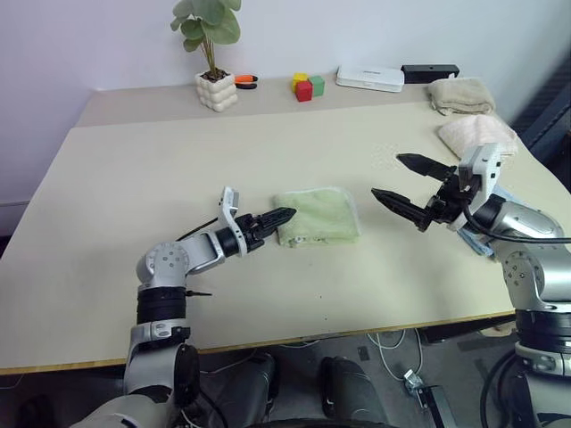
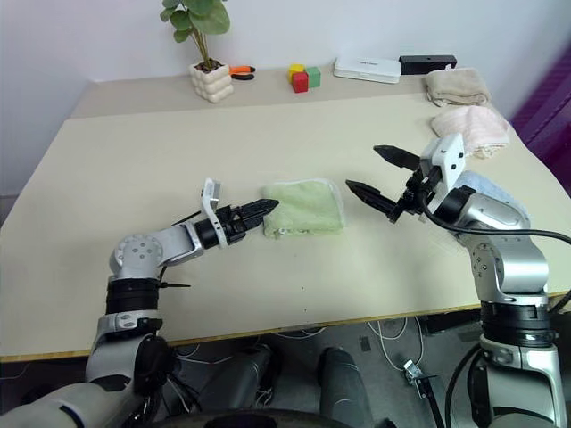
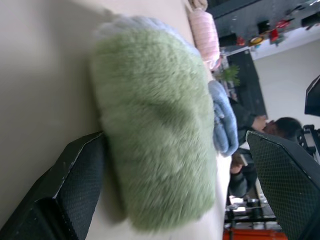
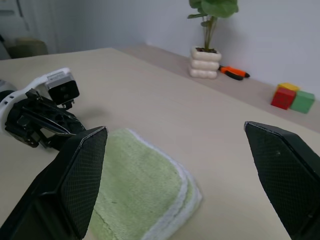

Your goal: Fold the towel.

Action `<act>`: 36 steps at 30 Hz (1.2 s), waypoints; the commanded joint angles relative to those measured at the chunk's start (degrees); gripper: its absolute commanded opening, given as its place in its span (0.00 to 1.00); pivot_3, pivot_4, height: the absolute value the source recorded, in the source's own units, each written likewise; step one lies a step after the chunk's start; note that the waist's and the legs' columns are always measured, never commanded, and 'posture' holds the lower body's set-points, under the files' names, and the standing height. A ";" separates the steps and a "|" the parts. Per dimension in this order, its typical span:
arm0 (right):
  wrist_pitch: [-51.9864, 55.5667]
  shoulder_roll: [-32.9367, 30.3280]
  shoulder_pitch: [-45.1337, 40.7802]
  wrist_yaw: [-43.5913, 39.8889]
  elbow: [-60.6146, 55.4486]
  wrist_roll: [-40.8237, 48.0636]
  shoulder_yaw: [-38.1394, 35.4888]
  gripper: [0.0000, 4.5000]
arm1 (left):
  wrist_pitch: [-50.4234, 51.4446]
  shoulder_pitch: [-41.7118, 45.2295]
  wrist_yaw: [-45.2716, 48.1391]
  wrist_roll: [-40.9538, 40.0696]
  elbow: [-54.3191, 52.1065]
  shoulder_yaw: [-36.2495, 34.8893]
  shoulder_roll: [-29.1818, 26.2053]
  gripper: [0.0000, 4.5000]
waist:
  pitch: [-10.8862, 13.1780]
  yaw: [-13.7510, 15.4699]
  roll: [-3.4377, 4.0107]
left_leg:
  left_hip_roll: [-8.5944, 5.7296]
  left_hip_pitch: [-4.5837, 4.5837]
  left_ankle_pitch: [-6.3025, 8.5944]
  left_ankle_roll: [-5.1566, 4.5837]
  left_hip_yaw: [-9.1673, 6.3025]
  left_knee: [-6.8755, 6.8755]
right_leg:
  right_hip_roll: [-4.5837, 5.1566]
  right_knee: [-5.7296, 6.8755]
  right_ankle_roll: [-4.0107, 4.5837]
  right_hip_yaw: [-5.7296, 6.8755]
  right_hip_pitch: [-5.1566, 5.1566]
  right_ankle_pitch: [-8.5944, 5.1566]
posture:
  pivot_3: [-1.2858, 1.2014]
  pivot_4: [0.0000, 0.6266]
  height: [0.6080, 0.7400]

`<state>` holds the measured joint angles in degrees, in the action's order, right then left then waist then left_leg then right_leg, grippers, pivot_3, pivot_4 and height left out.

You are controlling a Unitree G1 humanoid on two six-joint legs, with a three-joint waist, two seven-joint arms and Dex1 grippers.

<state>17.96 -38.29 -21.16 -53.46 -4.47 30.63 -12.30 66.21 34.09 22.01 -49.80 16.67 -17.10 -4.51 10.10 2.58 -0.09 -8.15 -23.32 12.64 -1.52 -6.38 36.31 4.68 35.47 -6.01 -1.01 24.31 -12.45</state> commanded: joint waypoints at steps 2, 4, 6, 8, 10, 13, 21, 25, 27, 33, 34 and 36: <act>-0.88 0.08 0.07 1.06 -2.81 0.67 -1.47 0.99 | -1.37 2.73 -0.51 3.55 7.64 3.61 4.36 1.00 | 0.00 0.16 -0.01 | -0.01 0.00 0.00 -0.01 0.00 0.00 | 0.01 -0.05 0.00 0.00 -0.04 0.00 | 0.52 0.24 1.00; -1.07 0.20 0.12 1.38 -2.78 0.48 -1.33 0.99 | -1.25 4.37 -0.21 3.63 10.25 2.83 5.54 1.00 | 0.00 0.25 -0.01 | -0.02 -0.01 0.00 -0.01 0.00 0.00 | 0.01 -0.07 -0.04 0.01 -0.05 0.02 | 0.52 0.24 1.00; -1.23 0.18 0.19 1.73 -2.82 0.33 -1.33 1.00 | -1.06 6.27 -0.18 3.69 13.31 1.80 6.41 0.89 | 0.00 0.27 -0.02 | -0.01 -0.01 0.00 -0.01 0.00 0.00 | 0.01 -0.07 -0.05 0.02 -0.04 0.03 | 0.52 0.24 1.00; -1.35 0.06 0.33 1.99 -2.89 0.24 -1.44 1.00 | -1.05 7.89 -0.61 3.40 15.82 0.34 6.90 0.71 | 0.00 0.20 -0.02 | -0.01 -0.01 0.00 -0.02 0.00 -0.02 | 0.00 -0.08 -0.05 0.02 -0.02 0.03 | 0.52 0.24 1.00; -1.46 -0.14 0.71 2.22 -3.13 -0.02 -1.44 1.00 | -0.21 8.39 0.92 4.08 15.94 1.84 6.15 0.50 | 0.02 -0.06 -0.05 | -0.01 -0.03 0.01 -0.03 -0.01 -0.05 | 0.00 -0.08 -0.06 0.02 0.03 0.03 | 0.52 0.24 1.00; -1.78 -0.33 1.10 2.43 -3.34 -0.17 -1.51 1.00 | 0.43 8.87 0.95 3.78 16.63 0.93 6.27 0.17 | 0.00 -0.10 -0.02 | -0.01 -0.04 0.01 -0.03 -0.02 -0.07 | 0.00 -0.05 -0.06 0.04 0.05 0.03 | 0.52 0.24 1.00; -2.78 -6.07 8.57 -8.19 -7.00 3.45 -4.06 1.00 | -7.37 8.57 -0.10 4.55 13.67 -2.10 5.36 0.00 | 0.03 -0.01 -0.07 | -0.01 -0.05 0.02 -0.04 -0.05 -0.02 | 0.00 -0.08 -0.08 0.07 0.00 0.03 | 0.52 0.24 1.00; -1.60 -5.81 8.38 -8.70 -7.99 5.73 -4.58 1.00 | -13.31 6.99 -3.65 3.56 10.00 -7.08 3.37 0.00 | 0.03 -1.78 -0.07 | 0.08 0.01 0.02 -0.02 0.06 -0.04 | -0.04 -0.07 -0.06 -0.01 0.03 0.06 | 0.52 0.24 1.00; -1.51 -5.22 8.25 -8.26 -8.51 5.84 -3.97 1.00 | -15.40 5.51 -5.89 3.11 7.35 -9.63 2.02 0.00 | 0.03 -2.33 -0.07 | 0.15 0.02 0.01 0.00 0.04 -0.12 | -0.08 -0.05 -0.05 0.01 0.10 0.06 | 0.52 0.24 1.00; -2.32 -2.19 6.18 -7.21 -7.77 5.01 -0.62 1.00 | -21.81 -3.44 -17.40 -1.59 -5.20 -22.99 -2.22 0.00 | 0.04 -2.60 -0.08 | 0.17 -0.01 0.01 0.00 0.06 -0.21 | -0.11 -0.01 -0.02 -0.06 0.25 0.06 | 0.52 0.24 1.00; -2.60 -1.84 5.61 -7.45 -7.09 4.70 -0.27 1.00 | -23.96 -4.54 -19.42 -2.01 -7.00 -24.64 -1.80 0.00 | 0.04 -2.47 -0.08 | 0.16 -0.01 0.02 0.01 0.08 -0.20 | -0.11 -0.01 -0.02 -0.08 0.25 0.06 | 0.52 0.24 1.00; -3.26 -1.39 4.42 -7.95 -5.57 3.93 0.61 1.00 | -26.78 -6.49 -23.41 -3.28 -10.38 -27.04 -0.42 0.00 | 0.06 -1.84 -0.11 | 0.15 -0.02 0.04 -0.02 0.09 -0.17 | -0.10 -0.02 -0.03 -0.07 0.24 0.07 | 0.52 0.24 1.00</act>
<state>16.13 -40.02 -15.01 -61.12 -10.34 34.60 -11.52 42.12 28.10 1.56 -50.99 10.31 -42.37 -5.53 10.16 0.74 -0.20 -7.99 -23.34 12.68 -1.54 -6.29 36.17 4.58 35.43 -6.03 -1.07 24.52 -12.38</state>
